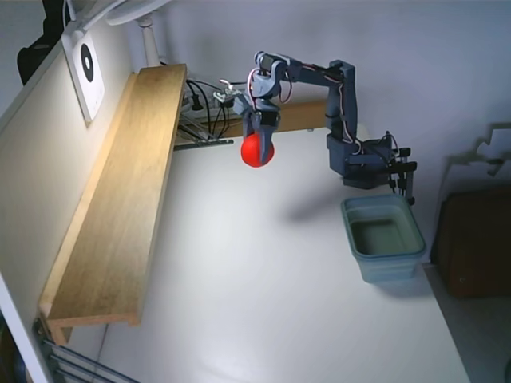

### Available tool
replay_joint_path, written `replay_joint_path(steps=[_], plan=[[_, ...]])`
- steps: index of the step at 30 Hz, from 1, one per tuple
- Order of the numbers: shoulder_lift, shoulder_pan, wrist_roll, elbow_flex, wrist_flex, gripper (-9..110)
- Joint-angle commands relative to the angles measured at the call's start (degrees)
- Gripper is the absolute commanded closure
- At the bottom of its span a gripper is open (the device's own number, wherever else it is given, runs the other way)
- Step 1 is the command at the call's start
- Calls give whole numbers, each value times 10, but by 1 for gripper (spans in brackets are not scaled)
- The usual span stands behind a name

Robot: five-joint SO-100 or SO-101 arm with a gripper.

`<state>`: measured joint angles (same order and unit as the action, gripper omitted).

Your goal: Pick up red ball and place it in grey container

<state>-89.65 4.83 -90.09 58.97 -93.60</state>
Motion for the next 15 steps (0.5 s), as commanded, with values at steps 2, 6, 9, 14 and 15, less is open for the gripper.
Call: replay_joint_path(steps=[2,6,9,14,15], plan=[[-11,75,1,-23,-5,78],[-11,144,1,-23,-5,78],[-11,195,1,-23,-5,78],[-11,283,1,-23,-5,78],[-11,296,1,-23,-5,78]])
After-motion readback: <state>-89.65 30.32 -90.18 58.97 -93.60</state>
